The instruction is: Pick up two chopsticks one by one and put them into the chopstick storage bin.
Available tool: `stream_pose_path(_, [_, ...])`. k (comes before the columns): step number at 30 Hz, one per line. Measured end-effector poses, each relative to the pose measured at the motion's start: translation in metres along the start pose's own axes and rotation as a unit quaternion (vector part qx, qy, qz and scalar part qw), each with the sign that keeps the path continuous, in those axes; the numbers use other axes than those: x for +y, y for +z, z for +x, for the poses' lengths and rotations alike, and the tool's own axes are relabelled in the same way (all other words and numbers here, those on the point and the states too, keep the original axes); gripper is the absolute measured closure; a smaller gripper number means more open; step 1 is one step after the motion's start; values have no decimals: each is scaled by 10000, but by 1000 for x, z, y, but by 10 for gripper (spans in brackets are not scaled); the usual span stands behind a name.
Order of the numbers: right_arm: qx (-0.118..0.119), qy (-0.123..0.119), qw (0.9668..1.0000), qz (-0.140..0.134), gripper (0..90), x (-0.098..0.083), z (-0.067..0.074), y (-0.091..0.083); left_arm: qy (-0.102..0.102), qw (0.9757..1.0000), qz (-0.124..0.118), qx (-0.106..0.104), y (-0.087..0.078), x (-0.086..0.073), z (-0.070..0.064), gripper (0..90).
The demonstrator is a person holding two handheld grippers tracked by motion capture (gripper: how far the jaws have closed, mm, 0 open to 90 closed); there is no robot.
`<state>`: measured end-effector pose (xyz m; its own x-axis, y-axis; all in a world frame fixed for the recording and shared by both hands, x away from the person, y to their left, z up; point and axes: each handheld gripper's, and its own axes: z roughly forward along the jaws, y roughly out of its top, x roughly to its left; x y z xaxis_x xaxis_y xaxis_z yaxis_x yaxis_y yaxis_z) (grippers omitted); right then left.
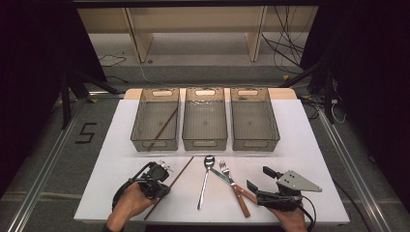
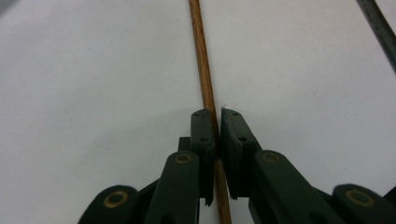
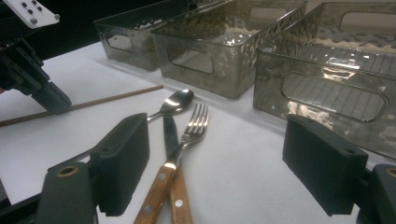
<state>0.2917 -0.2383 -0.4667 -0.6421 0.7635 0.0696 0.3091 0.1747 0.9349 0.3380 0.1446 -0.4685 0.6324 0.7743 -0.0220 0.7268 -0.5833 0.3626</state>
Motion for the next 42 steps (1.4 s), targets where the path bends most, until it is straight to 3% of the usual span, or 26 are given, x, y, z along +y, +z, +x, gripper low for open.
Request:
stream_pose_path(3, [0, -11, 10000, -2, 238, 0, 0, 0, -38, 10000, -36, 76, 0, -1, 1, 842])
stream_pose_path(14, [11, -23, 10000, 12, 238, 0, 0, 1, -30, 9998, -181, 31, -2, -2, 7, 848])
stream_pose_path(24, [16, -23, 10000, 12, 238, 0, 0, 1, 25, 9993, -384, -1, -15, -3, 11, 848])
stream_pose_path(30, [13, -18, 10000, 4, 238, 0, 0, 0, 38, 9979, -647, -64, -28, -3, 15, 847])
stream_pose_path(35, [11, -8, 10000, 3, 238, 0, 0, 1, -78, 9958, -901, -145, -40, -3, 23, 847])
stream_pose_path(42, [11, 13, 10000, -11, 238, 0, 0, 0, -129, 9936, -1116, -96, -49, 2, 31, 847])
